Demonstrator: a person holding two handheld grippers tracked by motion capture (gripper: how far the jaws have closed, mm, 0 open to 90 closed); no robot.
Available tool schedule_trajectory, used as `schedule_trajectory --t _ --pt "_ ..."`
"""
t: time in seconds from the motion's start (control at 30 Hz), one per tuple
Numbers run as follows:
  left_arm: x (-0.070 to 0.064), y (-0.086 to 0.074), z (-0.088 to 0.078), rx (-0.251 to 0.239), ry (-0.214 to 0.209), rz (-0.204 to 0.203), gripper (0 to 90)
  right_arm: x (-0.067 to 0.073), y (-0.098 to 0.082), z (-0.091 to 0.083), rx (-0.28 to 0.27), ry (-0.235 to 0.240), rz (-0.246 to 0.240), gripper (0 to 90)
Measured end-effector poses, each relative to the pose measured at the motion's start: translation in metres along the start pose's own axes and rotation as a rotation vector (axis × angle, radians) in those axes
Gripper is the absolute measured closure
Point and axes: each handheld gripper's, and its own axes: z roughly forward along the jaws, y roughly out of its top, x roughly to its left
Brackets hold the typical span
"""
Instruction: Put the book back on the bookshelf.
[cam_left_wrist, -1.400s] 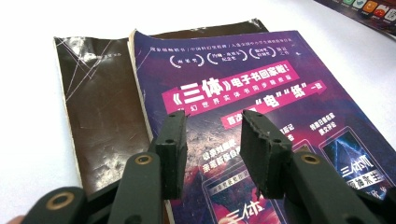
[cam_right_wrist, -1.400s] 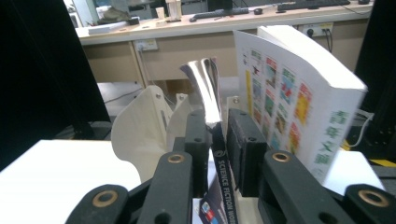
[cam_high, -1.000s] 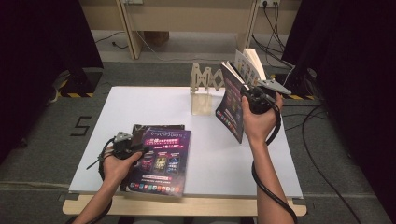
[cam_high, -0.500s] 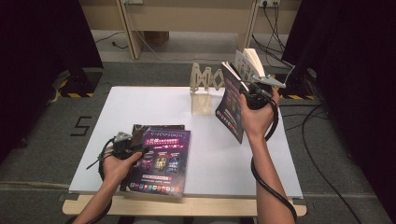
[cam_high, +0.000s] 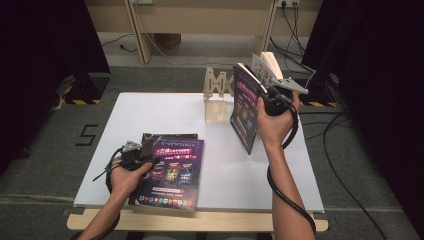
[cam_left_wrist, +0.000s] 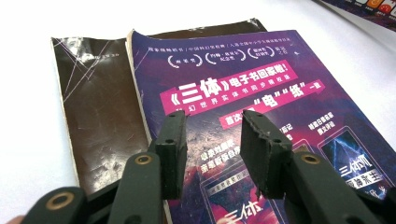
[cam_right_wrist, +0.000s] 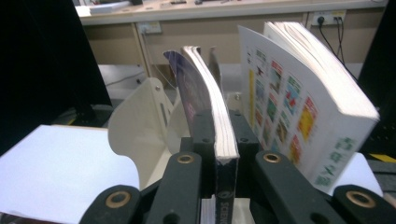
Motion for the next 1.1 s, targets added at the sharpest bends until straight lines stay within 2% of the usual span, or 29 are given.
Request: schedule_trajectory --t 0.13,0.67,0.87,1.0,1.1 --pt "0.001 0.0 0.0 0.001 0.0 0.0 60.4 0.006 0.003 0.005 -0.018 -0.007 0.006 84.5" --pt "0.002 0.0 0.0 -0.003 0.0 -0.003 60.4 0.013 0.02 0.035 -0.068 -0.021 0.021 84.5" --pt "0.003 0.0 0.0 -0.004 -0.004 -0.003 60.4 0.014 0.014 0.049 -0.055 -0.024 0.029 84.5" --pt "0.002 0.0 0.001 -0.003 -0.007 0.002 60.4 0.016 0.012 0.05 -0.068 -0.027 0.026 84.4" --pt "0.002 0.0 0.001 -0.009 -0.009 -0.001 60.4 0.02 0.008 0.046 -0.067 -0.032 -0.001 84.3"
